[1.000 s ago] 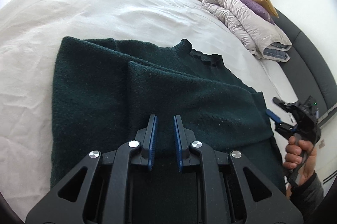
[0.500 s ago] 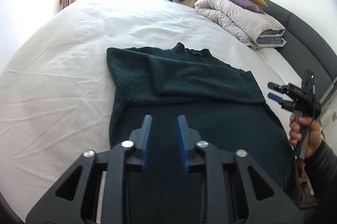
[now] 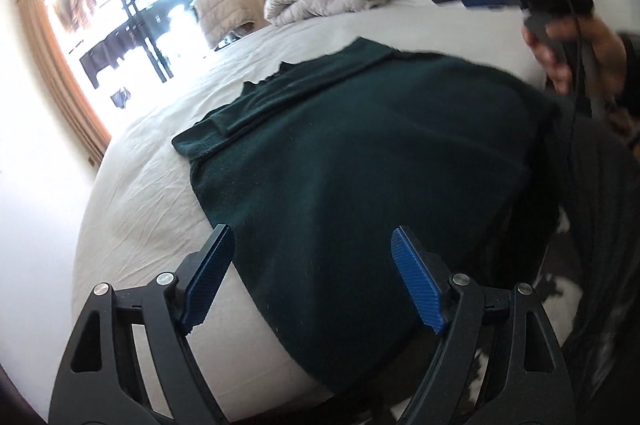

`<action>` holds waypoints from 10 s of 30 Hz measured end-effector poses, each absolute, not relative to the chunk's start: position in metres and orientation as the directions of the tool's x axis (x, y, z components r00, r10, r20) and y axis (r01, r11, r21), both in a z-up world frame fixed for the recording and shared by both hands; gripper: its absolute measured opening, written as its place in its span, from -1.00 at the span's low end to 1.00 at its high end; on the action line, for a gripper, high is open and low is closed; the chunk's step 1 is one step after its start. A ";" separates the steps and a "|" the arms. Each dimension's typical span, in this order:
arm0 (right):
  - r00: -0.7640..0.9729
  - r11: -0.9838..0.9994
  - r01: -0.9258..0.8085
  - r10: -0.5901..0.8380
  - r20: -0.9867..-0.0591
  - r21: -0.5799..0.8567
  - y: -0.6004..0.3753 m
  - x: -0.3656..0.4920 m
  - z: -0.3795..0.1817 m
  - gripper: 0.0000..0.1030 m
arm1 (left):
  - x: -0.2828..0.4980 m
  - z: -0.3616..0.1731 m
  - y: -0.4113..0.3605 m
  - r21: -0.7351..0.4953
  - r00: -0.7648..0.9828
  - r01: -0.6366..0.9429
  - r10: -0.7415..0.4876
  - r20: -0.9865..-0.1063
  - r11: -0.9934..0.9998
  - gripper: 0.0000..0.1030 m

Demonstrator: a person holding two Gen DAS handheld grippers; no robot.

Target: Fold small clothes

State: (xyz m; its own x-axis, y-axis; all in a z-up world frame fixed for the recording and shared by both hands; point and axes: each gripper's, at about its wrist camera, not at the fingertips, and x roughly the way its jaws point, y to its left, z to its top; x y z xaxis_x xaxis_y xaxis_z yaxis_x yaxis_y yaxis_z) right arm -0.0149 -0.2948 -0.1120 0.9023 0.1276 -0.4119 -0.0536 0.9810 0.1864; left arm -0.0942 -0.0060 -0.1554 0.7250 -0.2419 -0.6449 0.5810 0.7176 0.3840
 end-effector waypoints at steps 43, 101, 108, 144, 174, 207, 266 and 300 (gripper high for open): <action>0.869 0.965 -0.067 0.182 -0.460 0.255 -0.278 -0.041 -0.123 1.00 | -0.200 -0.287 0.000 0.927 0.934 0.354 -0.085 -0.346 0.125 0.09; 0.716 0.634 -0.483 -0.110 -0.689 -0.603 -0.206 -0.133 -0.242 0.20 | -0.169 -0.252 0.043 0.736 0.777 0.625 -0.121 -0.617 0.262 -0.60; 0.717 0.666 -0.474 -0.087 -0.691 -0.576 -0.201 -0.130 -0.234 0.20 | -0.181 -0.259 0.049 0.840 0.850 0.523 -0.166 -0.500 0.148 0.94; 0.735 0.764 -0.408 -0.050 -0.677 -0.500 -0.208 -0.116 -0.216 0.20 | -0.142 -0.237 -0.001 0.849 0.868 0.484 -0.237 -0.436 0.210 -0.93; 0.724 0.682 -0.338 -0.252 -0.642 -0.649 -0.248 -0.104 -0.229 -0.37 | -0.097 -0.118 0.017 0.651 0.874 0.470 -0.211 -0.438 0.596 -0.95; 0.743 0.826 -0.215 -0.208 -0.636 -0.521 -0.299 -0.008 -0.131 -0.93 | -0.045 -0.114 0.043 0.466 0.830 0.461 -0.182 -0.527 0.755 -0.95; 0.530 0.974 0.130 0.091 -0.843 0.187 -0.439 0.362 -0.177 0.98 | 0.391 -0.165 0.091 0.146 0.653 0.219 -0.034 -0.757 0.965 0.86; 0.430 0.887 -0.046 0.433 -0.792 0.460 -0.397 0.357 -0.135 0.62 | 0.336 -0.134 0.076 -0.033 0.744 0.218 -0.188 -0.641 0.975 0.86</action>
State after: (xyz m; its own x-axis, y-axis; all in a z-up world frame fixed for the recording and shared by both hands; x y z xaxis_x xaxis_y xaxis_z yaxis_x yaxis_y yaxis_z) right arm 0.3568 -0.3973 -0.1345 0.4305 0.4328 -0.7921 -0.0459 0.8869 0.4597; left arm 0.3364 0.0764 -0.1338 0.7438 -0.1881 -0.6414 0.2179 0.9754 -0.0335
